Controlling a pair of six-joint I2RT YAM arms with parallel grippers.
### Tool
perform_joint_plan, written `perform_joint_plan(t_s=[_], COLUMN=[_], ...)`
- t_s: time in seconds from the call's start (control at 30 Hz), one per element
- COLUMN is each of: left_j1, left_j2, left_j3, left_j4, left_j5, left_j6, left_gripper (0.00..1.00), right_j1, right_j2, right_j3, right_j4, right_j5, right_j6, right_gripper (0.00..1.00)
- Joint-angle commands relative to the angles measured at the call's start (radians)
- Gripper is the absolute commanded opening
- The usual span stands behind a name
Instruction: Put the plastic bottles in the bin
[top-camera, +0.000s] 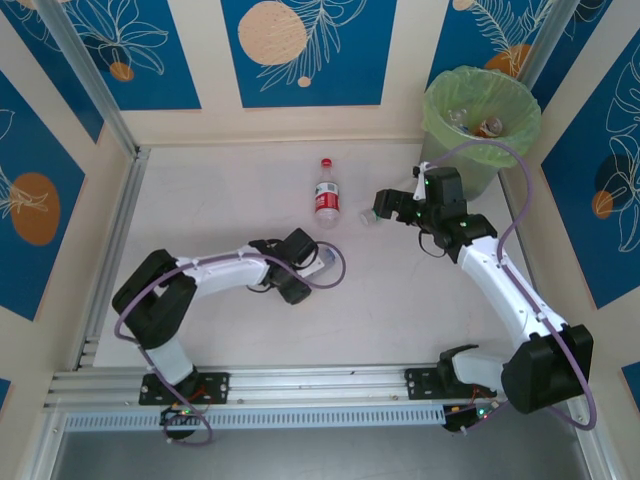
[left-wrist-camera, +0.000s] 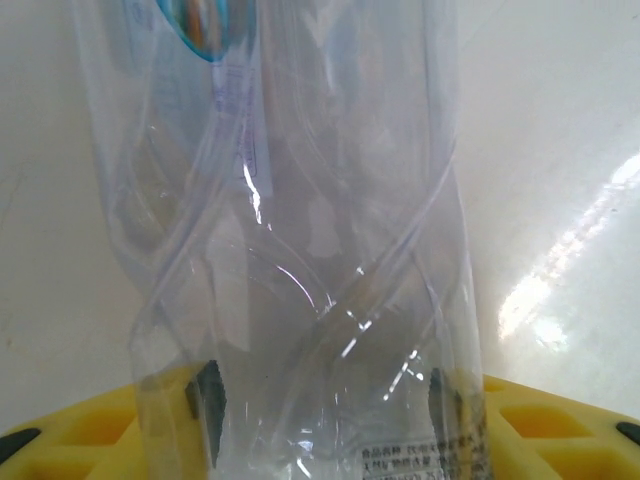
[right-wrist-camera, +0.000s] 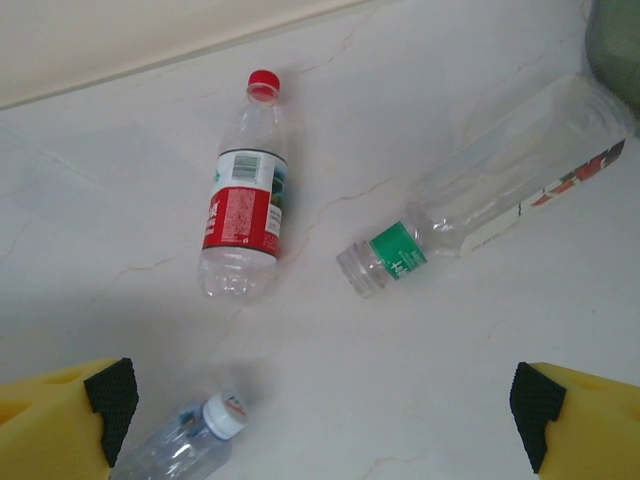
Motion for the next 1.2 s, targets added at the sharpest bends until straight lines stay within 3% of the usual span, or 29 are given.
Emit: perform_joint_plan(t_s=[0.0,0.17,0.37,0.67,0.93,1.03,1.17], left_j1=[-0.003,-0.003,-0.003,-0.003,-0.004,-0.003,-0.001], left_j2=[0.037,0.056,0.031,-0.122,-0.219,-0.235,-0.245], left_j3=[0.016,0.022,0.032,0.038,0.032,0.026,0.005], left_j4=[-0.041,-0.047,-0.046,0.020,0.117,0.143,0.184], left_j5=[0.018,-0.002,0.000,0.115,0.251,0.275,0.310], left_j6=[-0.007,-0.006,-0.010,-0.052,-0.099,-0.112,-0.126], left_gripper=[0.57,0.56,0.43,0.41,0.41,0.41,0.41], right_j1=[0.008,0.009,0.011,0.009,-0.027,-0.023,-0.006], right_j2=[-0.035,-0.040,-0.038,-0.033,0.016,0.042,0.059], right_j3=[-0.024,-0.024,-0.038,-0.098,-0.156,-0.163,-0.175], right_j4=[0.008,0.019,0.018,0.036,0.223,0.285,0.376], right_j5=[-0.018,-0.017,-0.052,-0.324,-0.607,-0.659,-0.633], right_j6=[0.043,0.051,0.074,0.238,0.522,0.569,0.597], right_gripper=[0.98,0.98,0.98,0.98,0.93,0.89,0.84])
